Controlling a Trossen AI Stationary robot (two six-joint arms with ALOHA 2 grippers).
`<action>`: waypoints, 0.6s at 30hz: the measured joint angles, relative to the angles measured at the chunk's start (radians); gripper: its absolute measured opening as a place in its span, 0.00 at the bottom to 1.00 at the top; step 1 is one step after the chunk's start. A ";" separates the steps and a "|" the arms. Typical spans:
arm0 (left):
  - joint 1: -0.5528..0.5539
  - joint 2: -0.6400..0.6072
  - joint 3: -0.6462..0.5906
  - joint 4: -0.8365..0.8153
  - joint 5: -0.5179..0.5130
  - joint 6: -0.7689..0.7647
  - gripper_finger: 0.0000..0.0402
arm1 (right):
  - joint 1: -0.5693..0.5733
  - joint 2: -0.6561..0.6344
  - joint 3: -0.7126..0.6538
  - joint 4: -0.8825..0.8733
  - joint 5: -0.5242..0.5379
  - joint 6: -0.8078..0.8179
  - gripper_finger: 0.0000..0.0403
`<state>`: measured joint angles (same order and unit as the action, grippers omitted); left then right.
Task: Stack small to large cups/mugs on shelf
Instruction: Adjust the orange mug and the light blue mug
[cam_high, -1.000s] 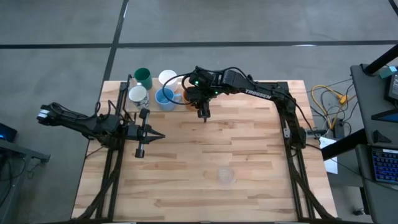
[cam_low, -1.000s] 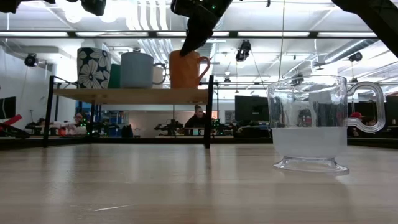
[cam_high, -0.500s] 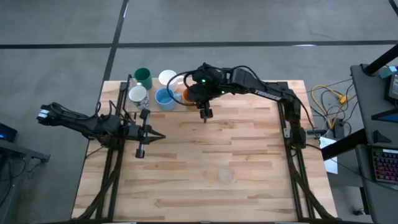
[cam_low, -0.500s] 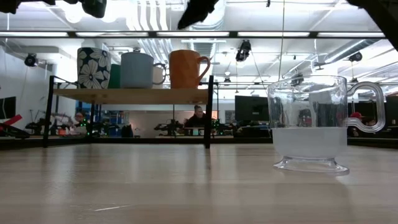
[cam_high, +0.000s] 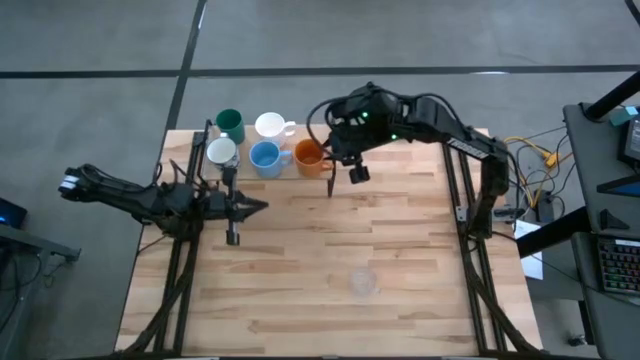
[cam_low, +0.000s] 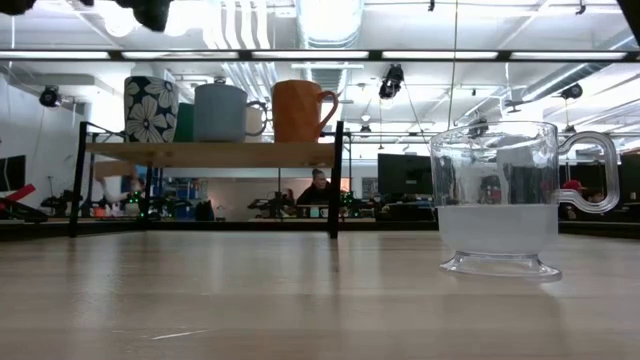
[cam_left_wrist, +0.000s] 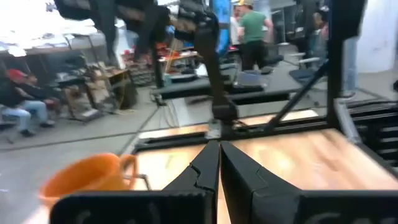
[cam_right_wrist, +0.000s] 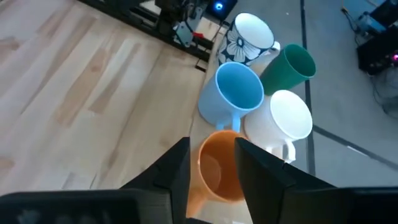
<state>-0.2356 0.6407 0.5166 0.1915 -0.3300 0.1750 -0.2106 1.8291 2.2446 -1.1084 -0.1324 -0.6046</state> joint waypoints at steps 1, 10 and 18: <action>0.000 0.003 0.012 -0.008 -0.005 0.016 0.00 | -0.006 -0.006 -0.013 0.000 -0.012 -0.012 0.29; 0.000 0.068 0.174 -0.189 -0.055 0.049 0.00 | -0.043 -0.046 -0.148 0.077 -0.028 -0.068 0.24; 0.001 0.148 0.325 -0.424 -0.078 0.025 0.00 | -0.058 -0.158 -0.350 0.246 -0.035 -0.085 0.20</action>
<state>-0.2341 0.7887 0.8414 -0.2325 -0.4082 0.2004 -0.2686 1.6711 1.8941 -0.8628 -0.1677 -0.6898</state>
